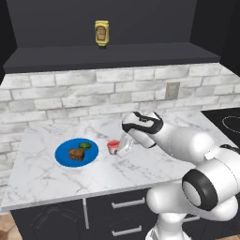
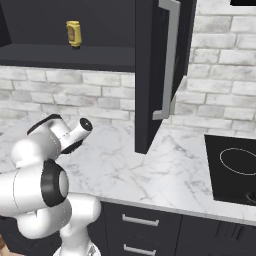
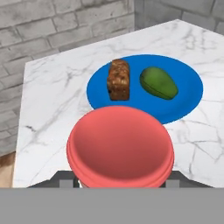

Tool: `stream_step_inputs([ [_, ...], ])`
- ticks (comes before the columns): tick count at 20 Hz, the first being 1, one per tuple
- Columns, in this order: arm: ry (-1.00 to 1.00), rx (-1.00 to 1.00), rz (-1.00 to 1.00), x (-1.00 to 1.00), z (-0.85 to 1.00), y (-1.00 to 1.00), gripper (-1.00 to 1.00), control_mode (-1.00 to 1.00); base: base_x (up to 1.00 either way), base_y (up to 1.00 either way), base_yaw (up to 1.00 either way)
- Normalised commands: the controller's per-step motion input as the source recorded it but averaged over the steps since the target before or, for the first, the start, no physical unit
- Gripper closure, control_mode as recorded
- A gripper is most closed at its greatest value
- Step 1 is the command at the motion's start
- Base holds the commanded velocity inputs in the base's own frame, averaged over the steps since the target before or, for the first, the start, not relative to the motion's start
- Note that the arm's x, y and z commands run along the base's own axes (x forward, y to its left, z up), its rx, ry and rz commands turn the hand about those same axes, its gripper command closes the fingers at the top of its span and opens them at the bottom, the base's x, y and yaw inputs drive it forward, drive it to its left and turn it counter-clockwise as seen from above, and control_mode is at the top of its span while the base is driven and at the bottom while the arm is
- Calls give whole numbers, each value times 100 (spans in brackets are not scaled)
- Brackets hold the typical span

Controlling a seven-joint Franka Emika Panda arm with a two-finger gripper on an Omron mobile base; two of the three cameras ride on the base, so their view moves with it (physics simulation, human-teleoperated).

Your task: Pick the avocado and bread from the counter and place them on the plate. Then pick the jam from the cabinet and place it next to the plate. Lastly close the cabinet door.

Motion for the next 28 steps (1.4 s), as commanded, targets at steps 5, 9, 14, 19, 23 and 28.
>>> stream_step_inputs([
  [5, 0, 0, 0, 13, -6, 0, 100, -100, 0, 0, 0],
  [9, 0, 0, 1, 6, -7, 0, 100, -100, 0, 0, 0],
  [14, -7, 0, 3, 0, -10, 0, 100, -100, 0, 0, 0],
  [19, -12, 0, 3, 0, -6, 0, 100, -100, 0, 0, 0],
  [23, -8, 0, 1, 0, -2, 0, 100, -100, 0, 0, 0],
  [28, -3, 0, 0, 0, -1, 0, 100, -100, 0, 0, 0],
])
